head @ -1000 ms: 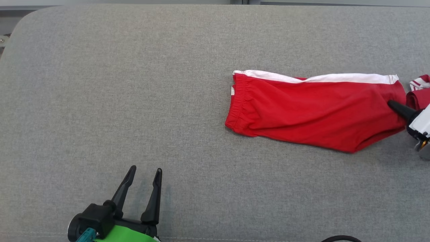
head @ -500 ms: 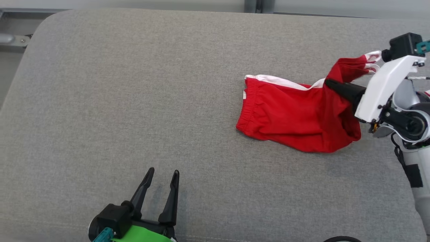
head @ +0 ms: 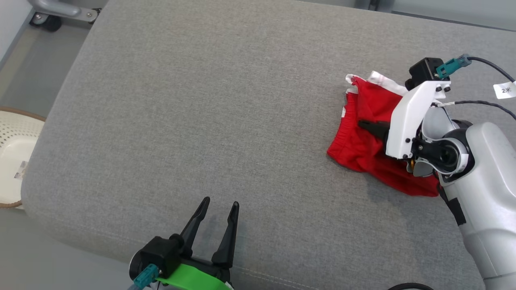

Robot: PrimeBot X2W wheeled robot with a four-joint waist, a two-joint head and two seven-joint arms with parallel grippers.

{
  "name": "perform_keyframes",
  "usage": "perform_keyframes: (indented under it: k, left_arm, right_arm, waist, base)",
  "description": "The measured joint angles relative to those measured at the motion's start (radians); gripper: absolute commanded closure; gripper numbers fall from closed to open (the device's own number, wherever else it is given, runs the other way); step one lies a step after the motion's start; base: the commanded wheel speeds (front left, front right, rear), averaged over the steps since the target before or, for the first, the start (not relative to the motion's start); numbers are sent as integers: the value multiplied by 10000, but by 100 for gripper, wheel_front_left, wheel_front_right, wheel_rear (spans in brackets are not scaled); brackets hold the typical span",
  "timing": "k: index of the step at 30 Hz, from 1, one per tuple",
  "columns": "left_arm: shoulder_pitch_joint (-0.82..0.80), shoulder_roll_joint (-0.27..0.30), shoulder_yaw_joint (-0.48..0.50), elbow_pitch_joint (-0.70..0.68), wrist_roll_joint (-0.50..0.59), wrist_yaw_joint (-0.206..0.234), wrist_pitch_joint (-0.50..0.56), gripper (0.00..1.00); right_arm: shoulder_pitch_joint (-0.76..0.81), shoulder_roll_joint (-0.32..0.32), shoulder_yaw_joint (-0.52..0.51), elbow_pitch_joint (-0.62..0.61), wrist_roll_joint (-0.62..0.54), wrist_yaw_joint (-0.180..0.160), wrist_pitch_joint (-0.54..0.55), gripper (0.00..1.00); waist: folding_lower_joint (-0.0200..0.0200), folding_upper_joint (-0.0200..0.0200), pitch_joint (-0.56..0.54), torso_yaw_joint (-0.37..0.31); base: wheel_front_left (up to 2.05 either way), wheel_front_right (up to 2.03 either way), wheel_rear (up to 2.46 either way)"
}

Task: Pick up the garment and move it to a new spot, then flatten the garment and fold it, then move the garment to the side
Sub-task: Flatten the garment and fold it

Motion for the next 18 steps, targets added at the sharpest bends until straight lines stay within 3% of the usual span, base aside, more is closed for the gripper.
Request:
perform_keyframes:
  k: [8,9,10,11,12,18]
  left_arm:
    - [17,-19,2,48,-50,-10,0,0]
    - [18,-19,8,50,-50,-10,0,0]
    - [18,-21,25,52,-50,-10,0,0]
    - [19,-21,58,54,-50,-10,0,0]
    - [19,-21,102,52,-50,-10,-2,0]
    - [91,-36,472,17,-10,-12,-2,0]
  right_arm:
    - [-29,274,234,709,-244,0,-38,100]
    - [-29,290,265,734,-244,0,-84,93]
    - [-29,303,309,761,-242,0,-102,74]
    - [-29,330,343,779,-232,0,-150,49]
    - [-28,343,414,765,-234,0,-213,0]
    - [25,247,1317,-336,142,2,-694,0]
  waist:
    - [0,0,-39,459]
    - [0,0,-36,446]
    - [0,0,-37,420]
    - [0,0,-41,385]
    - [0,0,-44,340]
    - [0,0,-89,-121]
  base:
    - [0,0,0]
    - [0,0,0]
    - [0,0,0]
    - [0,0,0]
    - [0,0,0]
    - [0,0,0]
